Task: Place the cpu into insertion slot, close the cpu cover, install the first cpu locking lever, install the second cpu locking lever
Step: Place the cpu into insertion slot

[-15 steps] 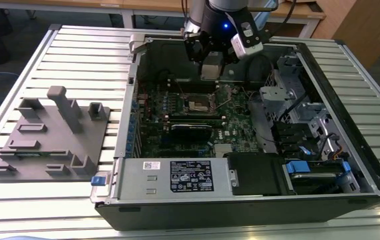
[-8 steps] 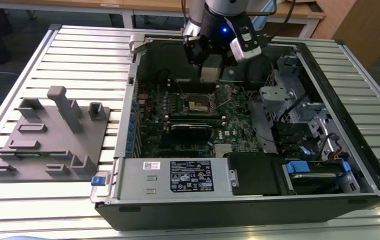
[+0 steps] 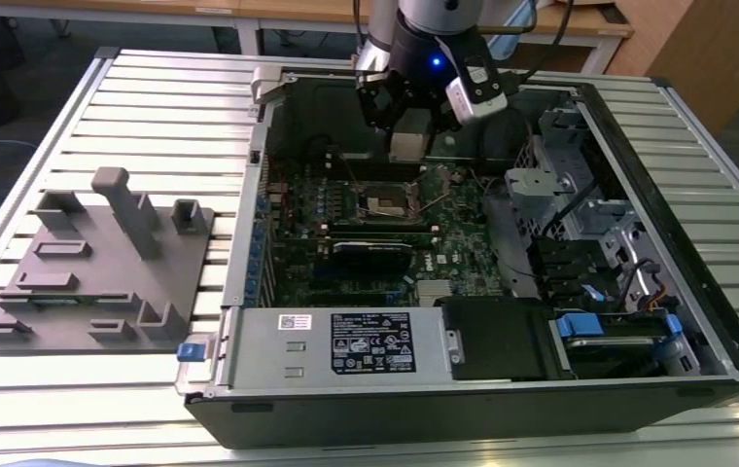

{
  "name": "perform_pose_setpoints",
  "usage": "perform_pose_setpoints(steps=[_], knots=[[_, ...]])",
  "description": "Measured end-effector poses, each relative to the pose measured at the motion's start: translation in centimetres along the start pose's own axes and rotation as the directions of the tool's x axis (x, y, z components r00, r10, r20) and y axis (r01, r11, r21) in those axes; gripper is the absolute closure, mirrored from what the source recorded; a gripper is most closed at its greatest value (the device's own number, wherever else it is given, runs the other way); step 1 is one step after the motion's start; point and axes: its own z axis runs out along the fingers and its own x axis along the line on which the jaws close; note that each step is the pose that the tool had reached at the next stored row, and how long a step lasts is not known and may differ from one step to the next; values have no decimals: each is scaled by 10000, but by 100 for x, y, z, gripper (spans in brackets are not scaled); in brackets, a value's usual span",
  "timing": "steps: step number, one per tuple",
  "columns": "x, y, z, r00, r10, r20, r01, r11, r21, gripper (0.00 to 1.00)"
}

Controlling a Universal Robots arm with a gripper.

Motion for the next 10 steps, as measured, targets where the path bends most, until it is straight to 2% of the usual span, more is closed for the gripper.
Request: perform_pose_setpoints(steps=[6,10], knots=[[0,0,1,10000,0,0,0,10000,1,46],[0,-3,24,10000,0,0,0,10000,1,46]])
